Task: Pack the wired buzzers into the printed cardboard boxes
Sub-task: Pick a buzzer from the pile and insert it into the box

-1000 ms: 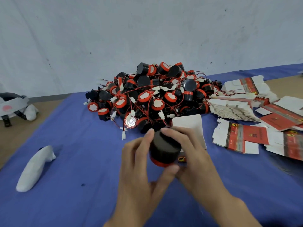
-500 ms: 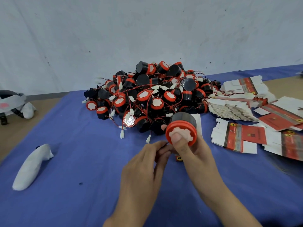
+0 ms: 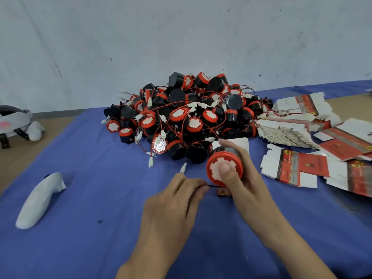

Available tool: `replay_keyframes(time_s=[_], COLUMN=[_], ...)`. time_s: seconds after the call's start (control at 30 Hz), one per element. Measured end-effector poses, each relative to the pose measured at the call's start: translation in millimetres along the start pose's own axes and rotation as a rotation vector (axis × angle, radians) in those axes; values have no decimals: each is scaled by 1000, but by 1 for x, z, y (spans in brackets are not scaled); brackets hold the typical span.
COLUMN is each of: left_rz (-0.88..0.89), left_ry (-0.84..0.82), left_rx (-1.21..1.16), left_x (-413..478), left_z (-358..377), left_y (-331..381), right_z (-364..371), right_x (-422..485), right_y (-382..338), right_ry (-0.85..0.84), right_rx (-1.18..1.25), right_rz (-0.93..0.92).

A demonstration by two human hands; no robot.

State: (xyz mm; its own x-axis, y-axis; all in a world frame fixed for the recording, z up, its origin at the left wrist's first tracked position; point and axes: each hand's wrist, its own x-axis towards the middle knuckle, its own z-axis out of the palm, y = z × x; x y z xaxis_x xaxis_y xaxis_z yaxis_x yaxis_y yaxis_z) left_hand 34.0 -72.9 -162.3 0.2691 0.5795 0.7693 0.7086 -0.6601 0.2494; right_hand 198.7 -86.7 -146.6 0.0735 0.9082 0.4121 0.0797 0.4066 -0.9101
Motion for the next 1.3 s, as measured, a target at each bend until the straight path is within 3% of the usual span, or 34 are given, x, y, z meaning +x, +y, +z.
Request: replay_keyframes(time_s=[0.23, 0.47, 0.57, 0.67, 0.73, 0.83, 0.9, 1.0, 1.3], left_rz=[-98, 48, 126, 90, 35, -40, -73, -142, -412], left_ry=[10, -26, -87, -212, -317, -383, -348, -294, -233], left_rx=[52, -27, -82, -217, -346, -492, -519, -558, -702], left_x=[1, -4, -7, -14, -17, -18, -16, -13, -7], left_z=[-15, -14, -11, -8, -8, -4, -2, -2, -6], left_y=[-14, -12, -6, -3, -1, 0, 3, 7, 12], right_z=[-6, -24, -37, -37, -38, -33, -37, -45, -40], right_x=[-2, 3, 0, 3, 2, 8, -2, 0, 12], right_y=[4, 5, -3, -2, 7, 10, 10, 7, -2], right_ry=[-264, -445, -535, -583, -524, -293, -334, -440, -422], right_rx=[-159, -125, -158, -274, -264, -33, 56, -56, 112], right_rz=[84, 360, 512, 596, 650, 697, 695, 674, 542])
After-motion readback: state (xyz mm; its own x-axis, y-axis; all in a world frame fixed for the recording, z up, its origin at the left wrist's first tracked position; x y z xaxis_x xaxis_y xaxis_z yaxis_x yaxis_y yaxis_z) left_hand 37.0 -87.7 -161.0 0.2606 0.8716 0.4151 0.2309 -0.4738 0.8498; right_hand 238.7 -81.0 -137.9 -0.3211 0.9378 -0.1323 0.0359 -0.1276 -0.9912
